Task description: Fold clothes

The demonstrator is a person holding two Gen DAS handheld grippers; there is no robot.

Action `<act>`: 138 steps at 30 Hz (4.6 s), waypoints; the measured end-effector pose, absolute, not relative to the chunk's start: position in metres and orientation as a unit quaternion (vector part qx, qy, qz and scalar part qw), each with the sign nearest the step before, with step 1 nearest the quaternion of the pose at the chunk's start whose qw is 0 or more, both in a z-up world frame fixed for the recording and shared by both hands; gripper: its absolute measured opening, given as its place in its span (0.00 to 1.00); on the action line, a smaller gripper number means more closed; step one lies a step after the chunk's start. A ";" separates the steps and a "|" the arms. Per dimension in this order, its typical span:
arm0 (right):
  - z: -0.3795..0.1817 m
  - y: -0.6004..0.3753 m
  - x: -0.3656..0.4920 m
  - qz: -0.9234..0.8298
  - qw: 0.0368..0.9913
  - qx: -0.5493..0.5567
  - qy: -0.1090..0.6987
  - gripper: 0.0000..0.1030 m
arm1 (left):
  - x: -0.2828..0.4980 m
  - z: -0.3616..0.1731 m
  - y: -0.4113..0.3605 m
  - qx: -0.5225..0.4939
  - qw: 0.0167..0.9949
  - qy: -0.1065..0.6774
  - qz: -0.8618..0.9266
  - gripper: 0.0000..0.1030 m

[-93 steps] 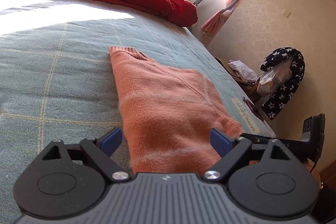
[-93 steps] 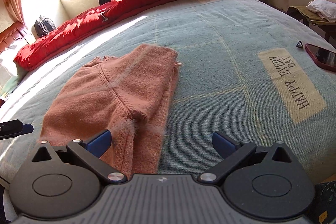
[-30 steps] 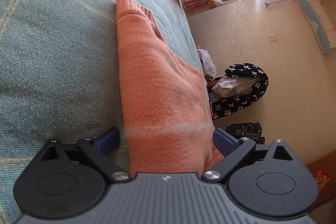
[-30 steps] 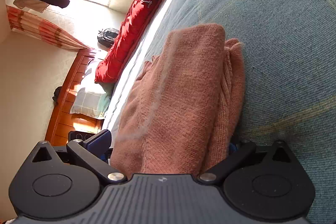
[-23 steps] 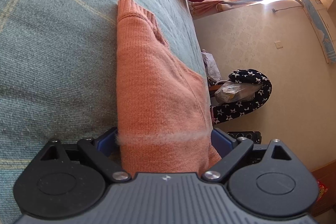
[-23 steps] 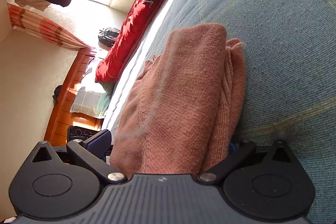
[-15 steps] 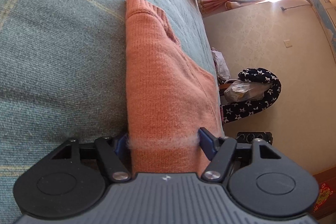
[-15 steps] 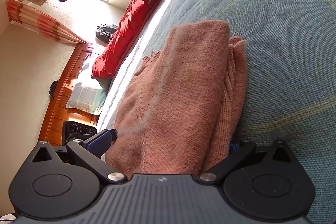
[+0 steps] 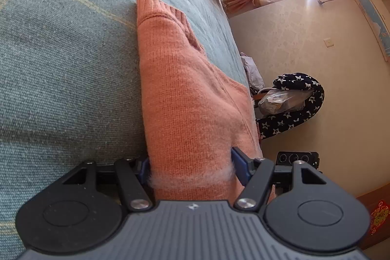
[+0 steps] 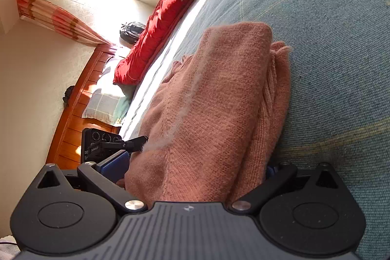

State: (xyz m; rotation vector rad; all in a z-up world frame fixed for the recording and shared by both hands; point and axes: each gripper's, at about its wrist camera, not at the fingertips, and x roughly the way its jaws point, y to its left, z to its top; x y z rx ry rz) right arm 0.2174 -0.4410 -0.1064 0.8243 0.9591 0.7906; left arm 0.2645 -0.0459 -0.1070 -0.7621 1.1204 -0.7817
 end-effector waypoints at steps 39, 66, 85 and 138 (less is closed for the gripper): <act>-0.117 -0.450 0.218 0.321 0.752 0.360 0.449 0.64 | 0.241 -0.099 -0.029 -0.326 0.723 0.507 -0.337 0.67; -0.095 -0.427 0.221 0.318 0.743 0.356 0.470 0.91 | 0.242 -0.083 -0.047 -0.300 0.739 0.501 -0.336 0.63; -0.103 -0.431 0.214 0.317 0.745 0.387 0.442 1.00 | 0.244 -0.097 -0.040 -0.330 0.720 0.503 -0.347 0.62; -0.112 -0.455 0.192 0.287 0.747 0.394 0.452 0.62 | 0.236 -0.097 -0.042 -0.314 0.731 0.499 -0.343 0.63</act>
